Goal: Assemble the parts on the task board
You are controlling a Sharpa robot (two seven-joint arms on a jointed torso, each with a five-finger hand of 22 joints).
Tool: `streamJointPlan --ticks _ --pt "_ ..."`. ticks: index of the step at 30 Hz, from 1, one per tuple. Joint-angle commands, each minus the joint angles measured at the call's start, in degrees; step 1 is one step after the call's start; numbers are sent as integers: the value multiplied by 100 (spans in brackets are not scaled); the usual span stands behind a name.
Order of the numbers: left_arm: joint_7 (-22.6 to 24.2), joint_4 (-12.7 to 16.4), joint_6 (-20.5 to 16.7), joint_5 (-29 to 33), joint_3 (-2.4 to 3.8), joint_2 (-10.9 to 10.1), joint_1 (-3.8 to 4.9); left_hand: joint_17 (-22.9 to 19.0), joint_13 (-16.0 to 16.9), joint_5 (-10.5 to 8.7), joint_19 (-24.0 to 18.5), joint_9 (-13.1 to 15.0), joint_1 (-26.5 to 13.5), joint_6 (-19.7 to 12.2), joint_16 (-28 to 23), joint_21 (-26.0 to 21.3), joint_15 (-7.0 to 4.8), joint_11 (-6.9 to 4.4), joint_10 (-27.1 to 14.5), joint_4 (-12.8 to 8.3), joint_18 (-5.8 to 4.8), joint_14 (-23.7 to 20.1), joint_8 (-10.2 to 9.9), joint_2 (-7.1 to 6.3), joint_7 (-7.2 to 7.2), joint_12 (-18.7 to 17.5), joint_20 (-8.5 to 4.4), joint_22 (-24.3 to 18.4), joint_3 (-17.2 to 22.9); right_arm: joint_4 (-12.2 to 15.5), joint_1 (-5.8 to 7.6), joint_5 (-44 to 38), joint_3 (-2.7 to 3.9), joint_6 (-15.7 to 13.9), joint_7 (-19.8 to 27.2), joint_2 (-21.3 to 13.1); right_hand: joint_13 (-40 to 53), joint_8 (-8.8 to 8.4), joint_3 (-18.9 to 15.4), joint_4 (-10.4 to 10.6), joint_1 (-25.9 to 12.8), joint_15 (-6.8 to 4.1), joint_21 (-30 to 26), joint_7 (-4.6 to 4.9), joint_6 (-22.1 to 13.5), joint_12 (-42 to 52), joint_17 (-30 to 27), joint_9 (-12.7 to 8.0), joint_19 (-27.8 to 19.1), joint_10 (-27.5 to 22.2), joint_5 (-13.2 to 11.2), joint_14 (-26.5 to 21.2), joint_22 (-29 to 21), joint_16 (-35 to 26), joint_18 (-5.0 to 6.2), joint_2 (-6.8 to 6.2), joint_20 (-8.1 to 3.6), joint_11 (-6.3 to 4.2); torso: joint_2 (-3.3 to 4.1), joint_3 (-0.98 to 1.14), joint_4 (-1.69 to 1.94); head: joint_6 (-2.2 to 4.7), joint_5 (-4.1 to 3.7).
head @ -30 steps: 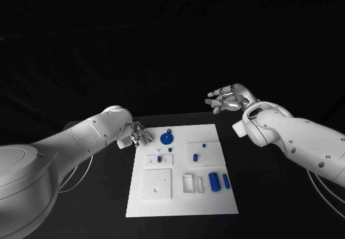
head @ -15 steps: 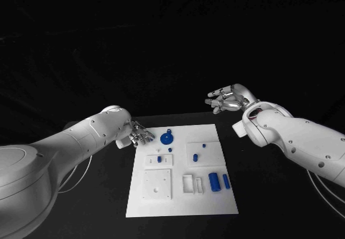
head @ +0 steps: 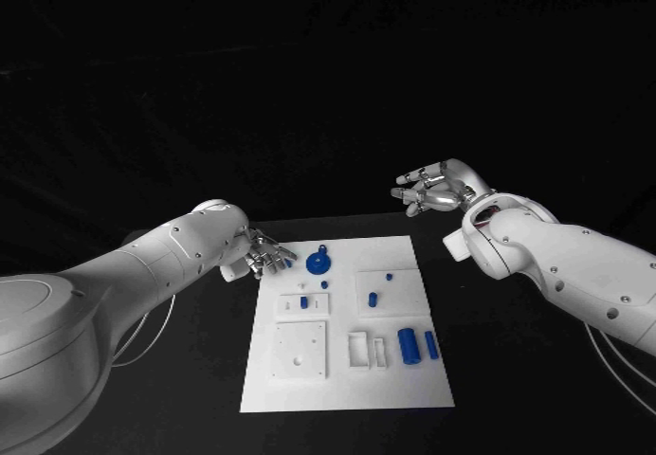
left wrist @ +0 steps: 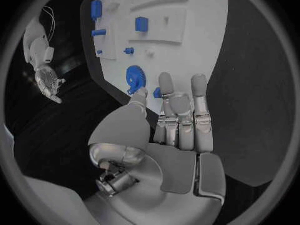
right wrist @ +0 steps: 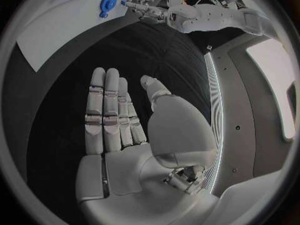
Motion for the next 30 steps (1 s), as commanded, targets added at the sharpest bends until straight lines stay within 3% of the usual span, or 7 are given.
streamJointPlan --ticks 1,15,25,30 --pt "-30 -23 67 134 3 12 5 1 11 7 -10 10 -34 22 29 22 -13 -1 14 53 59 -19 29 31 2 32 0 102 18 -1 1 2 4 74 32 11 -8 -3 -18 -11 65 16 17 7 -49 -2 -5 0 -48 -31 19 -7 -5 -9 -64 1 10 -5 4 5 -2 -1 6" --pt "-70 -139 64 328 5 80 5 5 11 76 -13 32 64 2 29 27 -15 -4 8 -14 57 -23 13 251 -4 26 -2 103 150 2 1 2 4 96 32 28 -8 -3 -18 -11 65 16 17 7 -49 -2 -5 0 -48 -31 19 -7 -5 -9 -64 1 10 -5 12 5 -23 -12 -5" --pt "-59 -209 -7 449 6 122 3 4 12 82 -15 40 53 -11 24 28 -14 -3 1 -25 57 -27 11 327 -4 25 -2 102 182 5 1 2 4 98 30 41 -19 -3 -27 -13 65 18 35 7 -49 -7 -18 0 -54 -29 27 -10 -33 -8 -63 0 14 -4 22 13 -18 -15 -29" --pt "-63 -238 -14 466 6 130 3 1 13 74 -18 51 68 -20 20 27 -14 -2 -1 -64 57 -29 14 354 -3 27 -1 101 204 4 1 2 4 99 30 44 -19 -3 -27 -13 65 18 35 7 -49 -7 -18 0 -54 -29 27 -10 -33 -8 -63 0 14 -4 16 5 -19 -23 -40"
